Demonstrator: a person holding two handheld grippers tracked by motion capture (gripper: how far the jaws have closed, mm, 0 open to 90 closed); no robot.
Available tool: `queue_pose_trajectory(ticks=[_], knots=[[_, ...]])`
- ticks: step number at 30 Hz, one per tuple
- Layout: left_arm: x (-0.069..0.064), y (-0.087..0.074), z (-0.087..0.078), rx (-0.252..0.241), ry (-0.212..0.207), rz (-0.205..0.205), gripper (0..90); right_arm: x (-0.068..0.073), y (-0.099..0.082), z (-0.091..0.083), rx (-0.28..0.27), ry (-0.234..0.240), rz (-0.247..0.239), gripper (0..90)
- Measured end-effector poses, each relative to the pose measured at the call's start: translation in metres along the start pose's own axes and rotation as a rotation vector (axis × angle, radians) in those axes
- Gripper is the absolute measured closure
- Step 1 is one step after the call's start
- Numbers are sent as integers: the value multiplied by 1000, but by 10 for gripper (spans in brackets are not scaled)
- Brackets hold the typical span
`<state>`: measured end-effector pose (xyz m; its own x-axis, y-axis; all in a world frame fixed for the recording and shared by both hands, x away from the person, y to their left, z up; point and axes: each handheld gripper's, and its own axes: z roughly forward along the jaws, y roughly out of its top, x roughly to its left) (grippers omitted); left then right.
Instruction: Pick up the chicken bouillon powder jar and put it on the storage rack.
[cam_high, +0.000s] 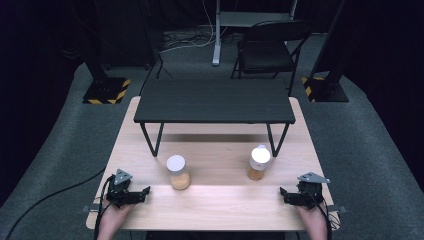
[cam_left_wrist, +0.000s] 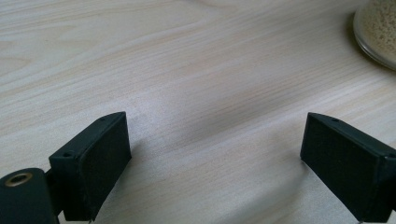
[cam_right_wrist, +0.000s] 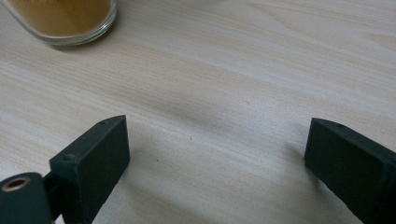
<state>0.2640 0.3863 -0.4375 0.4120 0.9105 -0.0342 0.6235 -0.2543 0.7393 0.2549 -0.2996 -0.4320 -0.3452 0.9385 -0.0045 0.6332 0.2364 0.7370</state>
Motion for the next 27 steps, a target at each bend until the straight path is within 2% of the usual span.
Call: queue_pose_trajectory(ticks=[3, 9, 12, 15, 18, 20, 27], knots=[[4, -7, -3, -32, -15, -15, 78, 0, 0, 0, 0, -1, 1, 59], [6, -8, -10, -54, -23, -20, 79, 0, 0, 0, 0, -1, 2, 58], [8, -9, -16, -81, -40, -28, 81, 0, 0, 0, 0, -1, 2, 58], [10, -10, -21, -114, -76, -44, 82, 0, 0, 0, 0, -1, 2, 58], [9, -8, -27, -127, -90, -45, 85, 0, 0, 0, 0, -1, 2, 58], [6, -6, -30, -135, -85, -35, 91, 0, 0, 0, 0, 0, 3, 58], [-2, -2, -41, -177, -108, -8, 92, 0, 0, 0, 0, -1, 3, 58]])
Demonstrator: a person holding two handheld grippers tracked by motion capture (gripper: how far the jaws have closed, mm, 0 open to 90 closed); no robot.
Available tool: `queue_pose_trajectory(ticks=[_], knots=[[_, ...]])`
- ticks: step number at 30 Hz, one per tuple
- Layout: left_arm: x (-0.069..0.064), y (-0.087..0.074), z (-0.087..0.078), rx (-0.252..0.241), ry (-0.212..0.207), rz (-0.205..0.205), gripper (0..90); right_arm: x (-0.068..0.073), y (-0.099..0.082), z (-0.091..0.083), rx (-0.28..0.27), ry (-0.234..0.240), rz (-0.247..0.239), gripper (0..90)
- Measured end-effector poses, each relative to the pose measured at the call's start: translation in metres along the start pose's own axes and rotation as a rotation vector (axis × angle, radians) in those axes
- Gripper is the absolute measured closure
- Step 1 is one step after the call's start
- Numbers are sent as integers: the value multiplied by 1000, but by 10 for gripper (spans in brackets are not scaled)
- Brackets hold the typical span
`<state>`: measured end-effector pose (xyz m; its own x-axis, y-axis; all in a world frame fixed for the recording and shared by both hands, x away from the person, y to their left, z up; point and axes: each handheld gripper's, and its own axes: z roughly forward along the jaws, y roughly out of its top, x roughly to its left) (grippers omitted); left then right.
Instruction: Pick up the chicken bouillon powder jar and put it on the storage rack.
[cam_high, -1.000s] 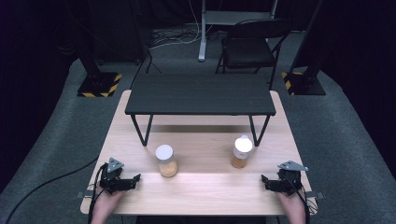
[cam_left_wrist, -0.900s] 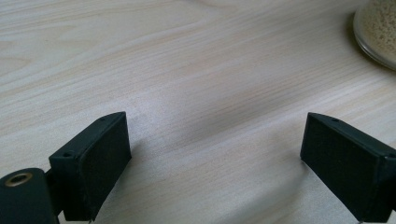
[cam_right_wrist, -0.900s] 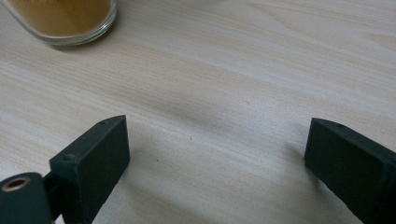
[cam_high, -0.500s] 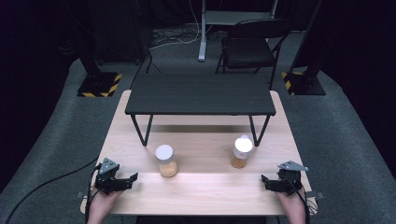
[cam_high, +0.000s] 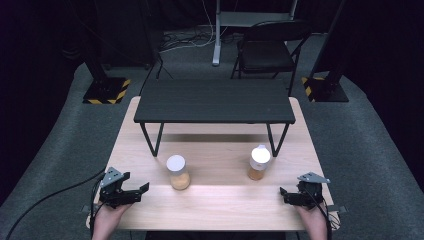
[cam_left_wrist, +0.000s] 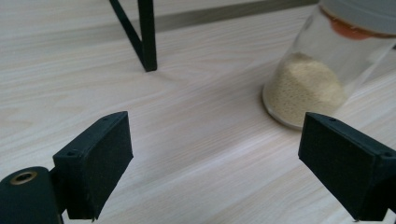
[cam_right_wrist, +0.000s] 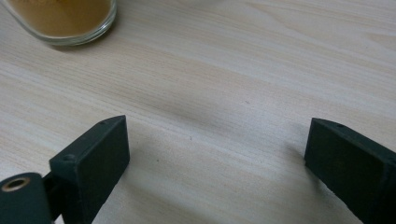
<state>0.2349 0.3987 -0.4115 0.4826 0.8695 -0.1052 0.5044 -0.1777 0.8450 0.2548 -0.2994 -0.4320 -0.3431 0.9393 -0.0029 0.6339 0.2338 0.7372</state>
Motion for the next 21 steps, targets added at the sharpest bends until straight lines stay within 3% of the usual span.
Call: queue_pose_trajectory(ticks=[21], knots=[[-22, 15, -9, -41, -81, 44, 90, 0, 0, 0, 0, 0, -1, 57]])
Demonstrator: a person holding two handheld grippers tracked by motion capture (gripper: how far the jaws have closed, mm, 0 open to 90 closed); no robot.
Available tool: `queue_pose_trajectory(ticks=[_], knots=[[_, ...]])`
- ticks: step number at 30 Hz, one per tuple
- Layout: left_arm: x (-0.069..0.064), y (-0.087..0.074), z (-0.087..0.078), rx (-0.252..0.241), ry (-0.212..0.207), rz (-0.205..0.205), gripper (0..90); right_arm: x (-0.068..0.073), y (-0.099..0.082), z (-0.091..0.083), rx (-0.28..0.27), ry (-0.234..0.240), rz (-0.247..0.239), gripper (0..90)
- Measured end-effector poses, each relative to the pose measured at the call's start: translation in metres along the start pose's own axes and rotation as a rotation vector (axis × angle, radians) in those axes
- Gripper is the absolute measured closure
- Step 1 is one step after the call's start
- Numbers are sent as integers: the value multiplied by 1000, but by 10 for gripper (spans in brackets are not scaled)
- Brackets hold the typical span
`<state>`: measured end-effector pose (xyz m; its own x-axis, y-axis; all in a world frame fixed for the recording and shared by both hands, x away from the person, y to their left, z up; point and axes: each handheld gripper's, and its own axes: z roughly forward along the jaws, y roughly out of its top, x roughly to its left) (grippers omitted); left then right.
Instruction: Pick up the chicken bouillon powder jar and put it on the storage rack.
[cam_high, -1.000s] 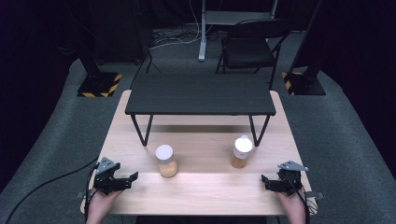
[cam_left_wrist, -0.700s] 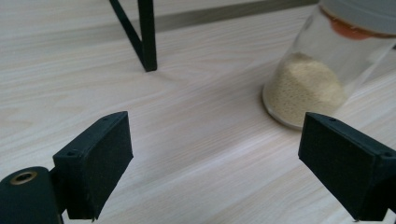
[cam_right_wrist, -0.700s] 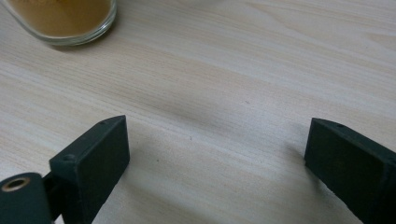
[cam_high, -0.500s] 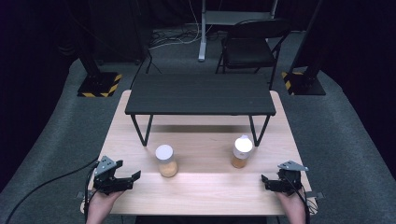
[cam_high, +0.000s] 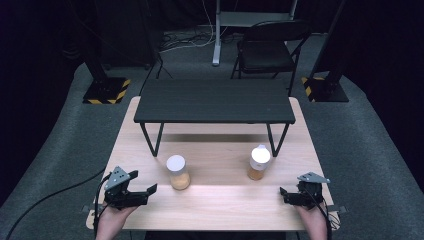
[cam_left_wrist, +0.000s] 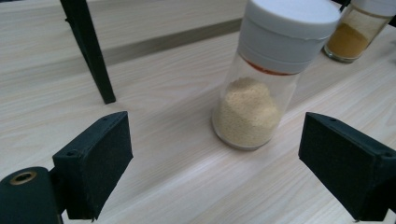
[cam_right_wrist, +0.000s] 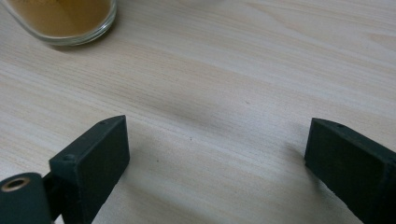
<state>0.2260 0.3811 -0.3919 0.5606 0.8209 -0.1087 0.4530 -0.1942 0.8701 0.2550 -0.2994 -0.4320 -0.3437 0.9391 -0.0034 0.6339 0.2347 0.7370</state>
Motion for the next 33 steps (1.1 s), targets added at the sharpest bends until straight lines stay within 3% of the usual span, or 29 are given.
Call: queue_pose_trajectory(ticks=[10, 14, 33], knots=[[-15, 8, 3, -15, -36, 38, 89, 0, 0, 0, 0, 0, -1, 57], [-21, 10, 8, -20, -32, 44, 89, 0, 0, 0, 0, 0, -1, 57], [-28, 23, 52, -1, -57, 32, 85, 0, 0, 0, 0, 0, 1, 57]])
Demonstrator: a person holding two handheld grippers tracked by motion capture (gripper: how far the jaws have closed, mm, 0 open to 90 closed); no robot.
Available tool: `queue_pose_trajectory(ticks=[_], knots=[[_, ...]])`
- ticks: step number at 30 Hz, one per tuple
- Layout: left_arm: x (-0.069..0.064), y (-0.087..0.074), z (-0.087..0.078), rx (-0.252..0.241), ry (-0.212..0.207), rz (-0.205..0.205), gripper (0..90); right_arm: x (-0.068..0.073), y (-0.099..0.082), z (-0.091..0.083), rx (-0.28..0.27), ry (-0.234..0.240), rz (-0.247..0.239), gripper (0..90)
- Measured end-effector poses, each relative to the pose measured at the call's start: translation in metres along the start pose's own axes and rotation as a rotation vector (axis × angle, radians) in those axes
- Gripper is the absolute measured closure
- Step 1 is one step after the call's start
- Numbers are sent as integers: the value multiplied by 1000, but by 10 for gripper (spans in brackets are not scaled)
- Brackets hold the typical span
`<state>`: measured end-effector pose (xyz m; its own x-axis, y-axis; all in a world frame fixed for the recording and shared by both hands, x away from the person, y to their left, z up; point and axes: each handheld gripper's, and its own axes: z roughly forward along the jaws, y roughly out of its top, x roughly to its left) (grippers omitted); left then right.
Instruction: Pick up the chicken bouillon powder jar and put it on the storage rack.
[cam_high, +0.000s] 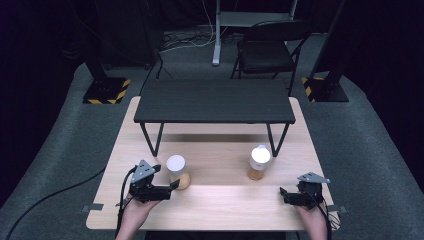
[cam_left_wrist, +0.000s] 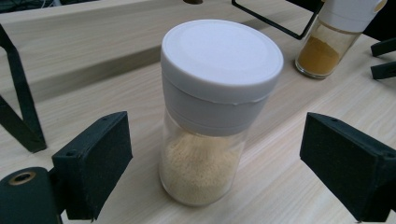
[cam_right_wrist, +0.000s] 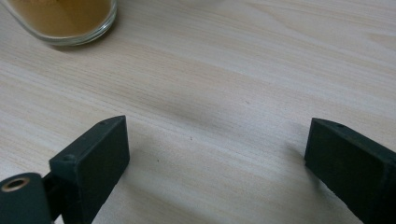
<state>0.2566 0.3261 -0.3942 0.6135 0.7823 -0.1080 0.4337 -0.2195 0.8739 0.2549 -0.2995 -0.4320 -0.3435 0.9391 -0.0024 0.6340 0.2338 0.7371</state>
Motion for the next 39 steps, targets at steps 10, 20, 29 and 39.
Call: queue_pose_trajectory(ticks=[10, 20, 29, 39], knots=[[-2, 7, 20, 11, -10, 11, 86, 0, 0, 0, 0, 0, -1, 57], [-4, 13, 36, 25, 14, 13, 110, 0, 0, 0, 0, 1, -1, 56], [-5, 11, 46, 9, 25, 32, 216, 0, 0, 0, 0, 2, -2, 56], [-10, 5, 47, -22, 45, 63, 336, 0, 0, 0, 0, 3, -2, 56]])
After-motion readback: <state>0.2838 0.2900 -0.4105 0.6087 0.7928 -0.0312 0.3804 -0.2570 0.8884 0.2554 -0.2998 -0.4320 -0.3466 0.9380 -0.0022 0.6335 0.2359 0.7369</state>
